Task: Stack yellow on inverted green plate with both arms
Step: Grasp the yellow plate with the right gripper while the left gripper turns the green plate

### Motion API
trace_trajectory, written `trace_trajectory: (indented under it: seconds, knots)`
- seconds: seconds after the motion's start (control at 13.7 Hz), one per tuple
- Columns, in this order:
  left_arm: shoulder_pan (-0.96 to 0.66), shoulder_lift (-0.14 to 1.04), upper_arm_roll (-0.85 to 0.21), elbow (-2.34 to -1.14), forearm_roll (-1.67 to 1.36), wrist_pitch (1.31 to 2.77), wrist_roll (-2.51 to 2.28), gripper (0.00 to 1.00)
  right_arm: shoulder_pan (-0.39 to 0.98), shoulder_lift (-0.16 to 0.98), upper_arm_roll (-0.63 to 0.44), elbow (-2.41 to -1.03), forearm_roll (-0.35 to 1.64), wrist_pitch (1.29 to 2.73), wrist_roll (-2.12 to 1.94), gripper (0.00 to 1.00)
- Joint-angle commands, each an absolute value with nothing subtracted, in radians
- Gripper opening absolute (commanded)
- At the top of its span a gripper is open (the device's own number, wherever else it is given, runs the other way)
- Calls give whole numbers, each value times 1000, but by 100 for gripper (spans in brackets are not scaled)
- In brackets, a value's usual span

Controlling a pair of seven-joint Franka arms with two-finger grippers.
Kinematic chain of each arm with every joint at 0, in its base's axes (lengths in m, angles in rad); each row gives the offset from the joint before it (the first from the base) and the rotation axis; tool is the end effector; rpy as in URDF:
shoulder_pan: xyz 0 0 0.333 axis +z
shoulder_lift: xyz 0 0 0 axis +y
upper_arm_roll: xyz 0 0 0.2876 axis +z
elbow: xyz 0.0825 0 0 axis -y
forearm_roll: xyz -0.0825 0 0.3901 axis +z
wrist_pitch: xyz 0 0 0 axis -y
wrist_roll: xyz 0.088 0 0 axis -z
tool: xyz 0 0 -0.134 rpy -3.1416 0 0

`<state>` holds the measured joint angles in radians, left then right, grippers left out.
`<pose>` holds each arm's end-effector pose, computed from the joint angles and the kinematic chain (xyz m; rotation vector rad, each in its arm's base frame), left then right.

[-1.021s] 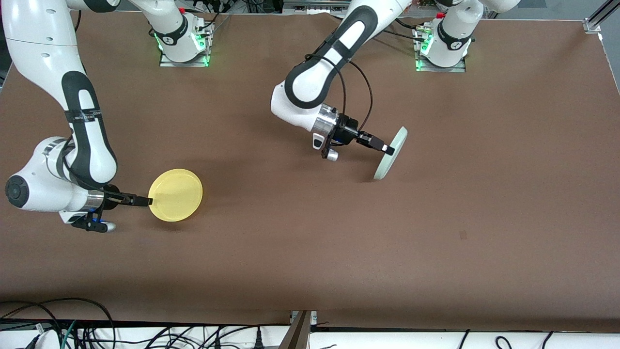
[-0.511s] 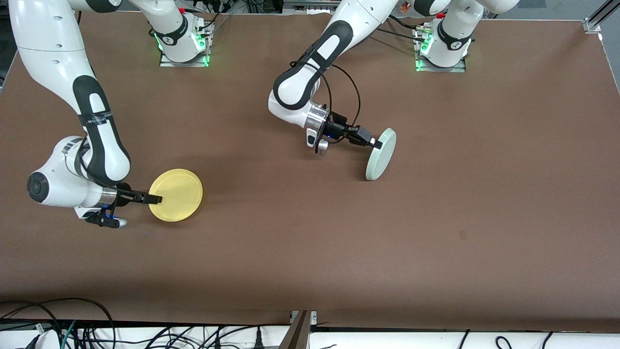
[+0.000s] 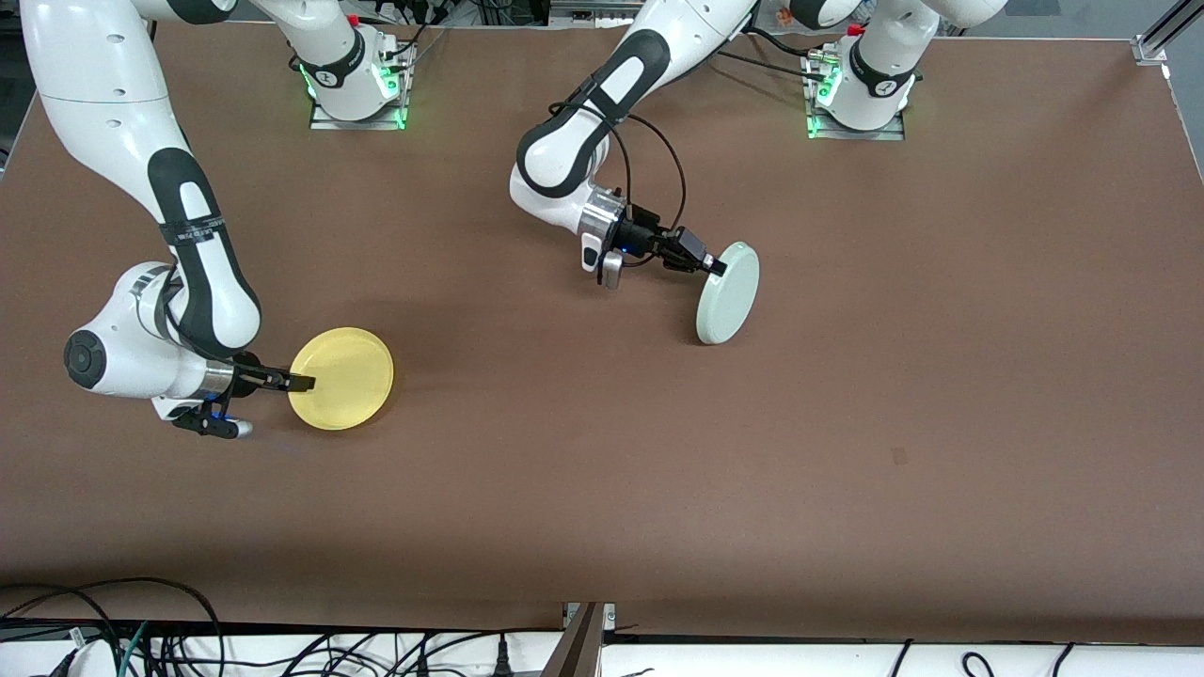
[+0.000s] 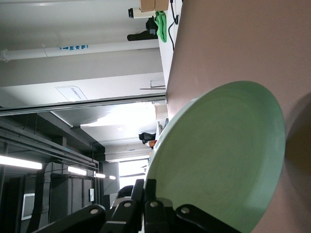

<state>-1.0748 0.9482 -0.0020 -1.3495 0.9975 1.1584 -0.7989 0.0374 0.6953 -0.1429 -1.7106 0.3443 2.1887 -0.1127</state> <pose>0.3973 -0.4574 0.1539 -1.6340 0.3998 -0.2262 0.6296 -0.0454 0.1219 -2.9299 0.2921 0.2699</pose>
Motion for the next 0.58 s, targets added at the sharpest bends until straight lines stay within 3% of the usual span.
trace_trajectory:
  seconds: [0.0, 0.51]
  knots:
    - [-1075, 982, 5, -1250, 962, 1166, -804, 0, 34, 681, -135, -1726, 365, 2192, -118, 0]
    - [-1097, 991, 3, -1215, 956, 1169, -790, 0, 32, 649, -137, -1695, 362, 2178, -124, 0]
